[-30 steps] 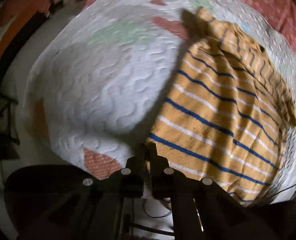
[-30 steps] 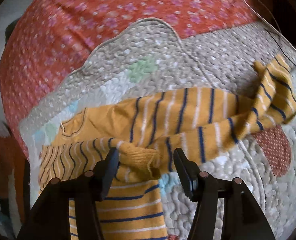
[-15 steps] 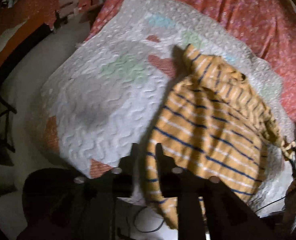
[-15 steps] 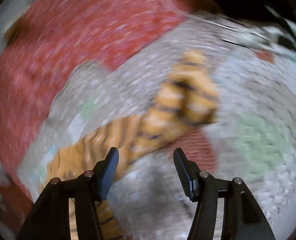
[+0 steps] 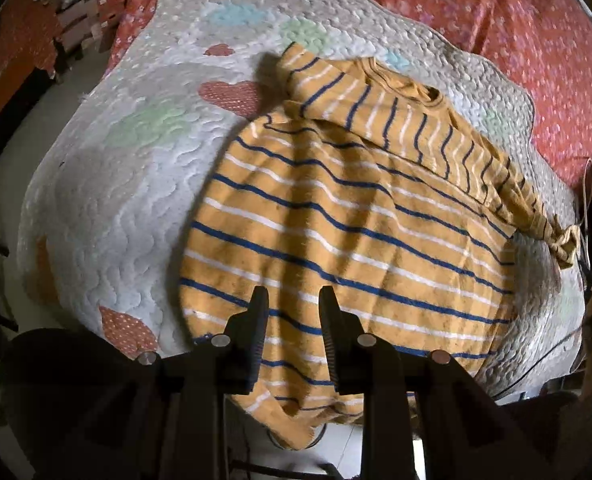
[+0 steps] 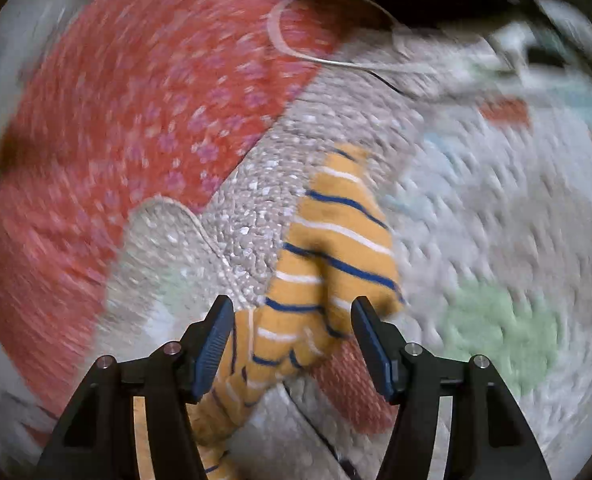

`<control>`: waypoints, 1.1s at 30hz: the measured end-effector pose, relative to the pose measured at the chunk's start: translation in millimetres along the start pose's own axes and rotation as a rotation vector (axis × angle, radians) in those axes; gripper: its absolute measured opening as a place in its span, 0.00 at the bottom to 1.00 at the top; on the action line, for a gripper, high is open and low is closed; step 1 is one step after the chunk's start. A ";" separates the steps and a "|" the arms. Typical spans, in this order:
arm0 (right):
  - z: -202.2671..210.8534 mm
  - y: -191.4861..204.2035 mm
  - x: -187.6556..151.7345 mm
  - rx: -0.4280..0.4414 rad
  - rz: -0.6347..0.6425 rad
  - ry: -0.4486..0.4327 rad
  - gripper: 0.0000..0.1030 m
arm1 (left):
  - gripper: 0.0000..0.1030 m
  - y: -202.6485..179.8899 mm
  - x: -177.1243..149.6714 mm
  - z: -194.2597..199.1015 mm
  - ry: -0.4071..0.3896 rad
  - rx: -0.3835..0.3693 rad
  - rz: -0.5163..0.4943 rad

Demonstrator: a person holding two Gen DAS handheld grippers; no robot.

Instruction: Fold small clothes

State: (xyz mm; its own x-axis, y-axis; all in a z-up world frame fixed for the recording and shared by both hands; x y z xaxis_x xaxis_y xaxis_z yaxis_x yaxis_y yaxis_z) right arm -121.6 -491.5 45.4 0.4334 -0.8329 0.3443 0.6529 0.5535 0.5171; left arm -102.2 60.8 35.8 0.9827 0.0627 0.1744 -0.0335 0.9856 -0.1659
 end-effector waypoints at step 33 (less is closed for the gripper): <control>-71.6 14.9 55.1 -0.588 0.275 0.100 0.46 | 0.26 -18.8 -8.5 -4.7 0.032 -0.033 -0.015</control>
State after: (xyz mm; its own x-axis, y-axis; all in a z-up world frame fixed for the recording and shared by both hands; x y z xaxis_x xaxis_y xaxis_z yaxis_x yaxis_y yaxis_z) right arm -43.6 -529.2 16.0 0.6700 -0.6727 0.3138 0.7284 0.6773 -0.1034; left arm -109.1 40.9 32.9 0.9884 0.0423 0.1458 -0.0132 0.9806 -0.1955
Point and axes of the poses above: each gripper's, at about its wrist camera, not at the fingertips, and z roughly against the way its jaws point, y to its left, x to its top, the point moved 2 cm from there along -z, roughly the way its jaws point, and after that the axes turned 12 degrees about y, right-handed, at the moved point
